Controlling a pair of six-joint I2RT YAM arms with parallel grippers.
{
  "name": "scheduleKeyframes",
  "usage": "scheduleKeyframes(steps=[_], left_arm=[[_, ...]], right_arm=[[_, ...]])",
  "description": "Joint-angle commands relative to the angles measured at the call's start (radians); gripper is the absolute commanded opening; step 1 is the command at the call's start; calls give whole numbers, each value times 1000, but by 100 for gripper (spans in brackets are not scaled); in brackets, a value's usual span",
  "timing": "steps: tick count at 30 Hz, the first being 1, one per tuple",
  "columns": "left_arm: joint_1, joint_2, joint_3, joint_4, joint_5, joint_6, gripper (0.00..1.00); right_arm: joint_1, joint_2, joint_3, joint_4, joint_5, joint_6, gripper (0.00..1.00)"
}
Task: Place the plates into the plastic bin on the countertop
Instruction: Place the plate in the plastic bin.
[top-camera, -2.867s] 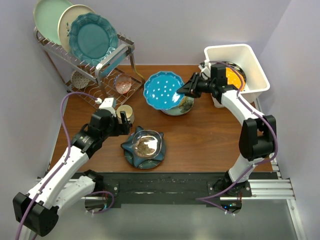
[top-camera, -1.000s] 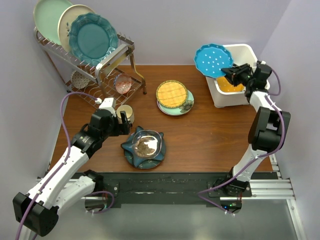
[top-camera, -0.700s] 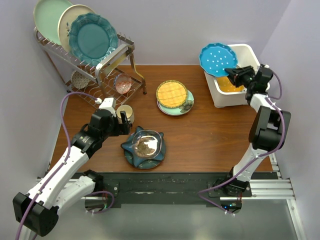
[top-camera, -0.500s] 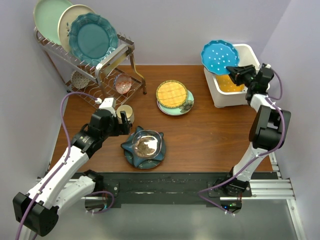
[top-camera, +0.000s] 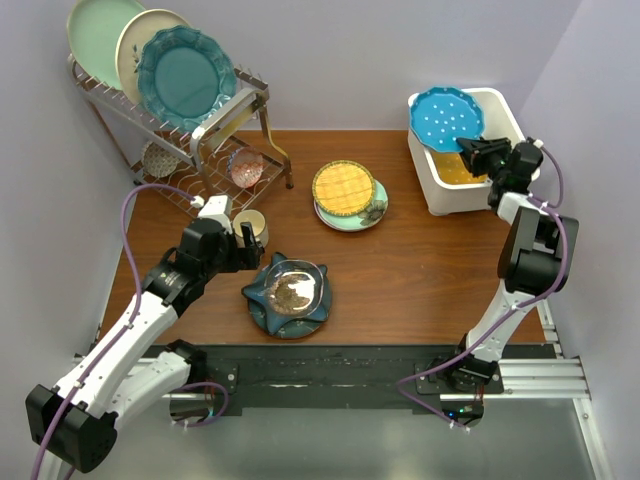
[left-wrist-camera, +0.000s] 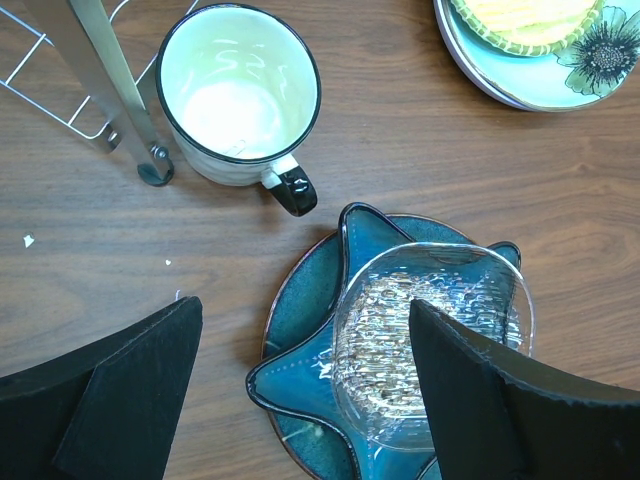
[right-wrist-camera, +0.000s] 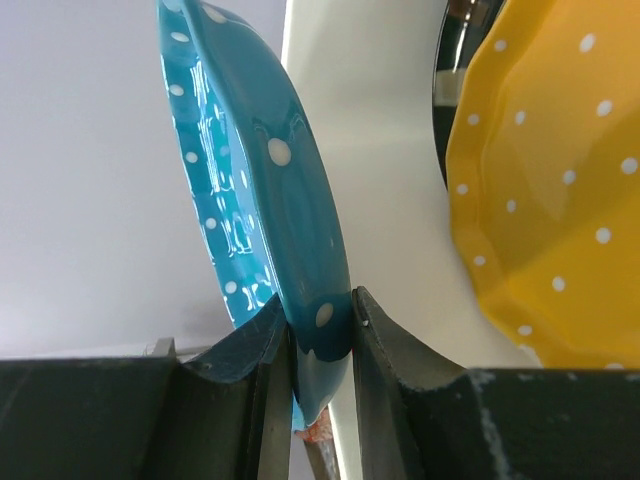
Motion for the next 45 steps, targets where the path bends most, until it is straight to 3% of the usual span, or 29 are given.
scheduleKeyframes(steps=[1, 20, 32, 45], left_arm=[[6, -11, 7, 44, 6, 10, 89], [6, -20, 3, 53, 18, 10, 89], [6, -23, -19, 78, 50, 3, 89], [6, -22, -20, 76, 47, 3, 89]], right_arm=[[-8, -65, 36, 190, 47, 39, 0], [-8, -103, 22, -17, 234, -7, 0], [-8, -82, 176, -310, 271, -127, 0], [-8, -45, 254, -398, 287, -162, 0]])
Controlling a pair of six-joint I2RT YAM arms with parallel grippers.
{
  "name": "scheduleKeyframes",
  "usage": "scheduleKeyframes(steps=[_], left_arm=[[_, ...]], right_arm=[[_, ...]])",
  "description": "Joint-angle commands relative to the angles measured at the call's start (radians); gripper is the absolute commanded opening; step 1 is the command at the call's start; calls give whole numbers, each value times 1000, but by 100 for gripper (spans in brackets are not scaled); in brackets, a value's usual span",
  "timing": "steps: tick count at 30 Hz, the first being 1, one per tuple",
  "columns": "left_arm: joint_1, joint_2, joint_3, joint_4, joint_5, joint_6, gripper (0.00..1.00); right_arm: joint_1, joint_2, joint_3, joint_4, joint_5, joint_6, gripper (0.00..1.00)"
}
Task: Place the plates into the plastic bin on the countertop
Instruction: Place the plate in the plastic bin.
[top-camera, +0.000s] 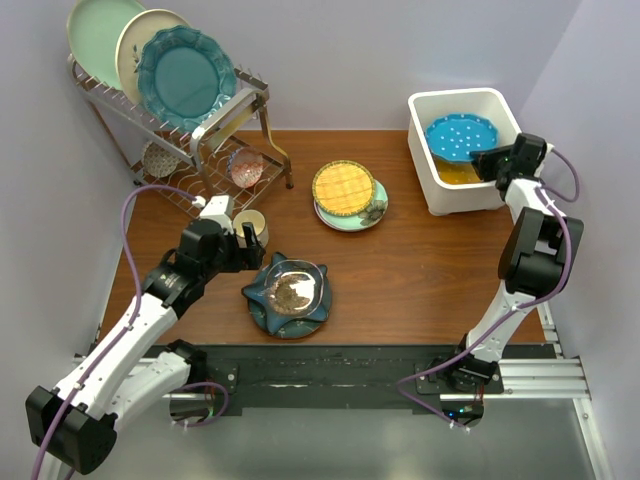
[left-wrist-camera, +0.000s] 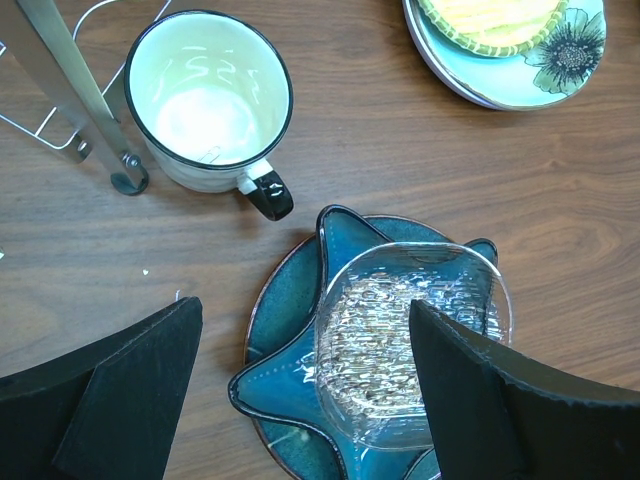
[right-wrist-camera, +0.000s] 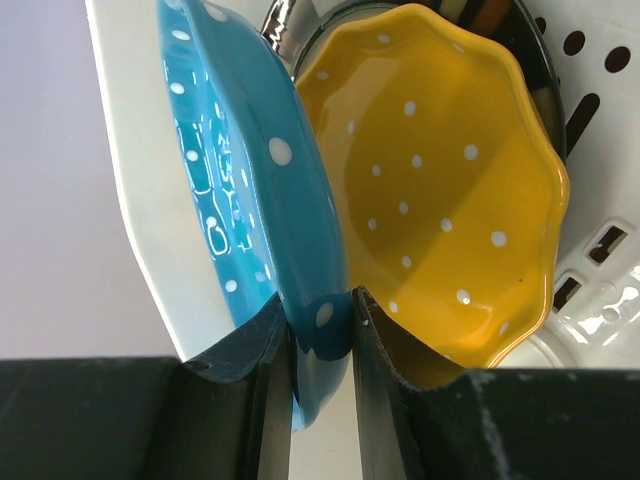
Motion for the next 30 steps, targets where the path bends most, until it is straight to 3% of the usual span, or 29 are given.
scheduleKeyframes(steps=[1, 19, 23, 30], left_arm=[[6, -12, -6, 40, 2, 2, 89], [6, -11, -8, 42, 5, 3, 89], [6, -9, -6, 42, 5, 3, 89], [6, -3, -6, 42, 7, 3, 89]], right_arm=[[-3, -34, 90, 113, -16, 10, 0], [-2, 75, 168, 79, -111, -64, 21], [-2, 90, 145, 116, -120, -76, 36], [-2, 130, 154, 90, -165, -96, 44]])
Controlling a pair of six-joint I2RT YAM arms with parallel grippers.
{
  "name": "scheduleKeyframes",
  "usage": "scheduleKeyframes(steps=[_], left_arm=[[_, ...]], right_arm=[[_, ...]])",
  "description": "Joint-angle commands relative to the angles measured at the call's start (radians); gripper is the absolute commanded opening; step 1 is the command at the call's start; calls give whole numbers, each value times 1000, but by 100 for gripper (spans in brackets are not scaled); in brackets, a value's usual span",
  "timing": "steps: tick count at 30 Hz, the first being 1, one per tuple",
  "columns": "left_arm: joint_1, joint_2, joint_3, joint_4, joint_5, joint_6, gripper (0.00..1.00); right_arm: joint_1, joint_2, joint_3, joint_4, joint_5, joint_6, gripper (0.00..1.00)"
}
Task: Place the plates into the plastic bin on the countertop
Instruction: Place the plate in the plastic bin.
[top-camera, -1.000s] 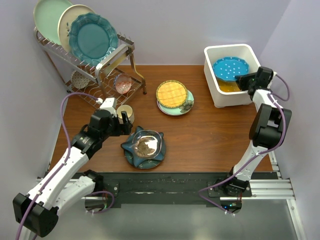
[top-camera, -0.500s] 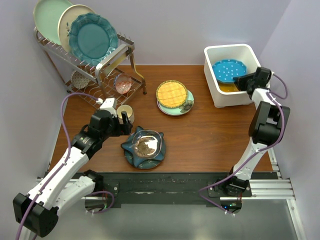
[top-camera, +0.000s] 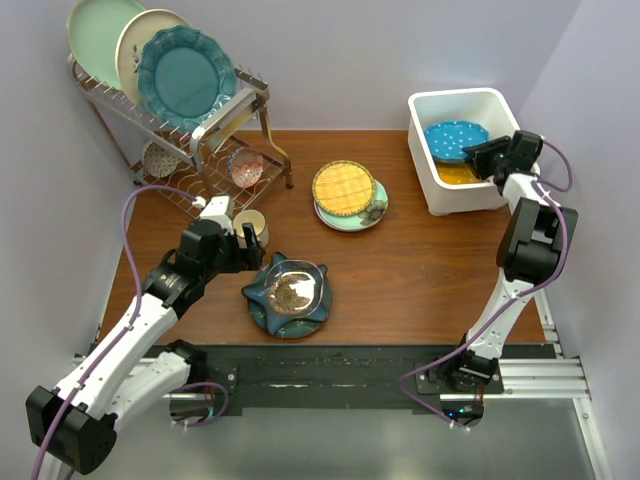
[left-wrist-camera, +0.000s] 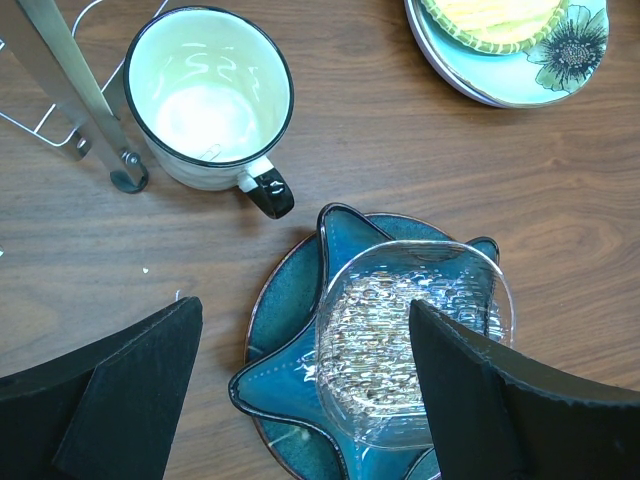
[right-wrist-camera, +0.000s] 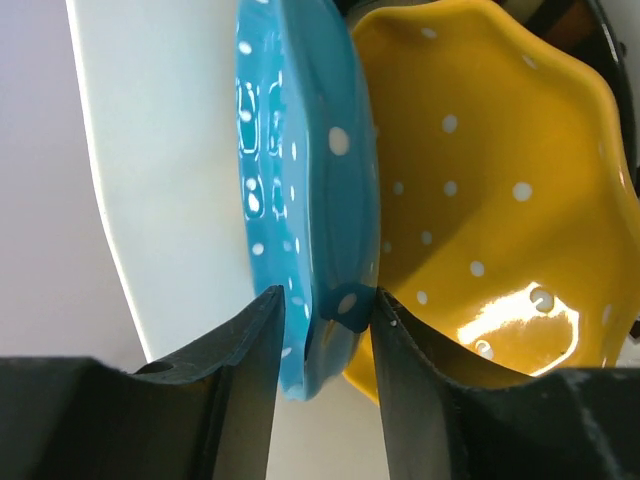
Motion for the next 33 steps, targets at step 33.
scheduleKeyframes(steps=[33], left_arm=[[11, -24, -4, 48, 22, 8, 89]], right_arm=[[-15, 10, 62, -287, -20, -278, 70]])
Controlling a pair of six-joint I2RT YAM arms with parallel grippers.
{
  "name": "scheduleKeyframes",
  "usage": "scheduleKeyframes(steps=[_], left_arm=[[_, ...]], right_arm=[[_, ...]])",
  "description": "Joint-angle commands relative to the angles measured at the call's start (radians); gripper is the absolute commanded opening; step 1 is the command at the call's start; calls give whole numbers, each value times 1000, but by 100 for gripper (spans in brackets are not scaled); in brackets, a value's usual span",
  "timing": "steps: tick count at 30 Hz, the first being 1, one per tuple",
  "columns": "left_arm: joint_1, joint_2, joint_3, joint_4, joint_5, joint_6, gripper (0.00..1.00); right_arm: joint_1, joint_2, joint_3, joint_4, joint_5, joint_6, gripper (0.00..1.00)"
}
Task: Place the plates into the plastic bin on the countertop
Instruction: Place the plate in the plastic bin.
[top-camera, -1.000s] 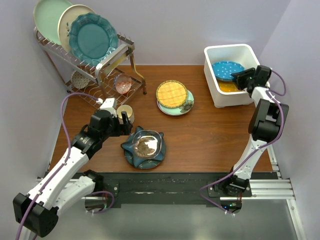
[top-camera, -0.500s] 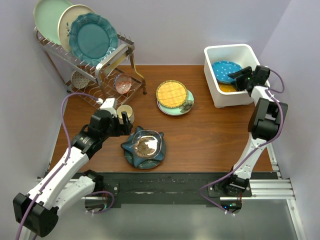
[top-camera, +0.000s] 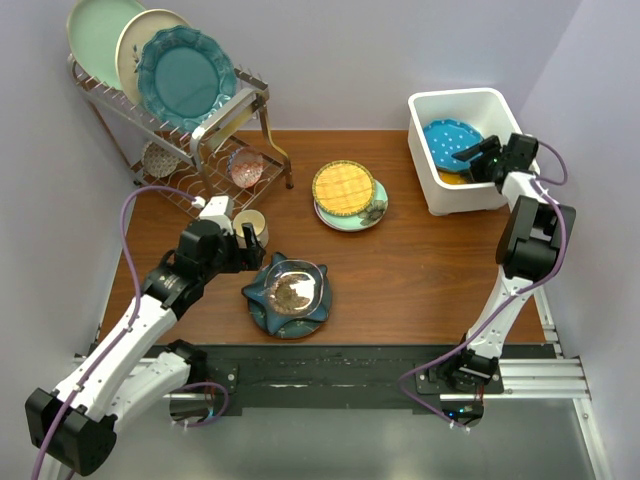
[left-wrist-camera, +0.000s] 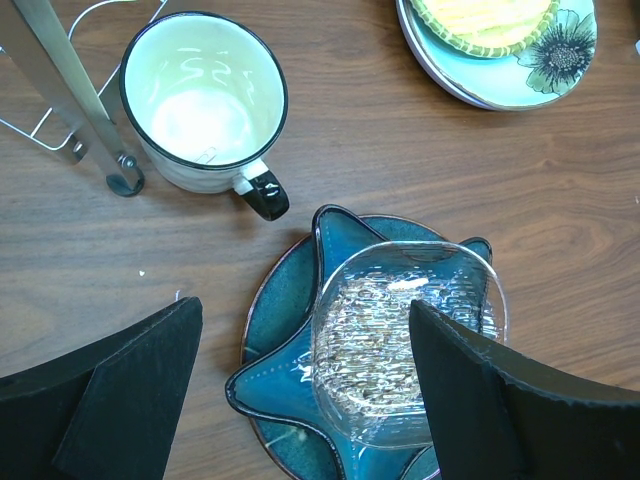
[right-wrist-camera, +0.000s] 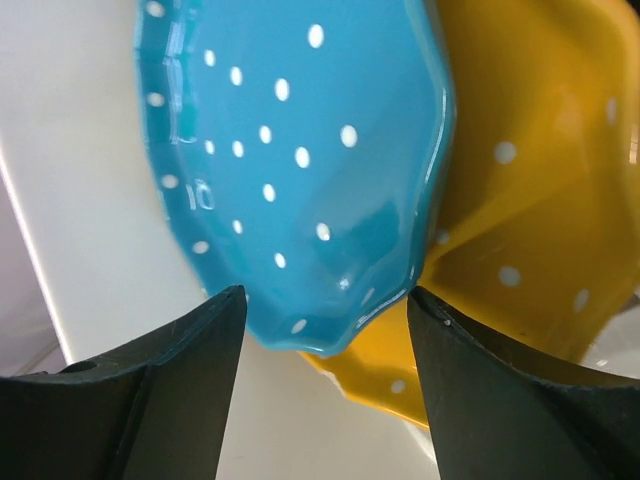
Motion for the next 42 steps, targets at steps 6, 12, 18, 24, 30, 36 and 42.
scheduleKeyframes(steps=[6, 12, 18, 24, 30, 36, 42], left_arm=[[11, -7, -2, 46, 16, 9, 90], [12, -4, -3, 46, 14, 9, 91], [14, -4, -5, 46, 13, 8, 91], [14, 1, -5, 46, 13, 8, 91], [14, 1, -3, 46, 13, 9, 91], [15, -2, -5, 46, 13, 9, 91], [14, -2, -5, 48, 20, 11, 91]], right_arm=[[-14, -107, -39, -120, 92, -136, 75], [-14, -187, -39, -111, 62, -118, 82], [-14, -229, 10, -149, 39, -112, 84], [-16, -278, -8, -154, 30, -110, 84], [-14, -266, -25, -166, -6, -112, 84], [-16, -253, -45, -192, -1, -133, 84], [-21, -302, -73, -212, 26, -150, 84]])
